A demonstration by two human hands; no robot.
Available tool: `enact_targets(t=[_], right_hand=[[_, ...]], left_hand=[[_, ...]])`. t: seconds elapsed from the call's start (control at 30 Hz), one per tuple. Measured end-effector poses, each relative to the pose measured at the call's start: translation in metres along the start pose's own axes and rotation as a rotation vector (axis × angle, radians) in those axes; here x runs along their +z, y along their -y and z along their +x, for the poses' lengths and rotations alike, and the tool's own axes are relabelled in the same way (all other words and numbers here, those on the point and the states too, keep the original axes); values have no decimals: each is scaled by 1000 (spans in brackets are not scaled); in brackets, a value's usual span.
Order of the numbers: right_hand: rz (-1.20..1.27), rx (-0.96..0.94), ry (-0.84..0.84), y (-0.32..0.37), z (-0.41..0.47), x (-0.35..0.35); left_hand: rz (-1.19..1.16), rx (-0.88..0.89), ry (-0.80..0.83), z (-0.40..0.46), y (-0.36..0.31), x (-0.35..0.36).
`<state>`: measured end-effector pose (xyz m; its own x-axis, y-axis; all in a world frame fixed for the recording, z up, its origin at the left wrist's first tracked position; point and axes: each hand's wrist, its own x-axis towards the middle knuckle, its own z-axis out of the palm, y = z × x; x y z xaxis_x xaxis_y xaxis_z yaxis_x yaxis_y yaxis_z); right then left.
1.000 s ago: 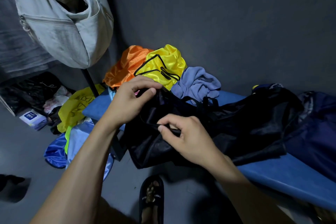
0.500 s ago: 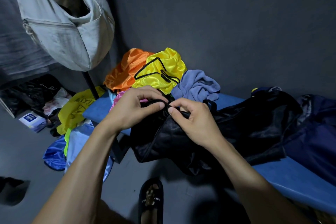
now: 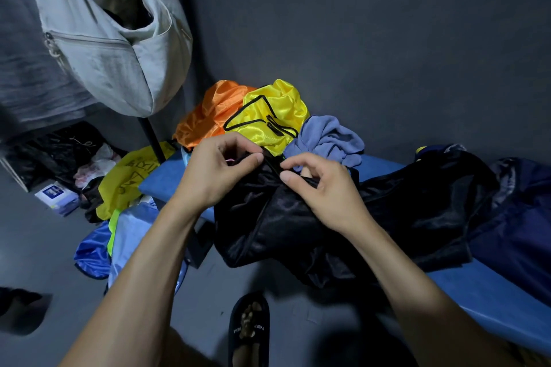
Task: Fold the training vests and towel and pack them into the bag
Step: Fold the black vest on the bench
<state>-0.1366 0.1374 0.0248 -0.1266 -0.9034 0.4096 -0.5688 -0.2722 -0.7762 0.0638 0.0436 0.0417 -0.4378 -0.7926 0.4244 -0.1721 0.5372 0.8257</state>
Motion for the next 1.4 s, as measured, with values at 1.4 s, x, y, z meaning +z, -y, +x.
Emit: enact_targets(t=[1.4], right_hand=[[-266,207,61,9,6,0]], left_hand=[[384,6,-213,3,16,-2]])
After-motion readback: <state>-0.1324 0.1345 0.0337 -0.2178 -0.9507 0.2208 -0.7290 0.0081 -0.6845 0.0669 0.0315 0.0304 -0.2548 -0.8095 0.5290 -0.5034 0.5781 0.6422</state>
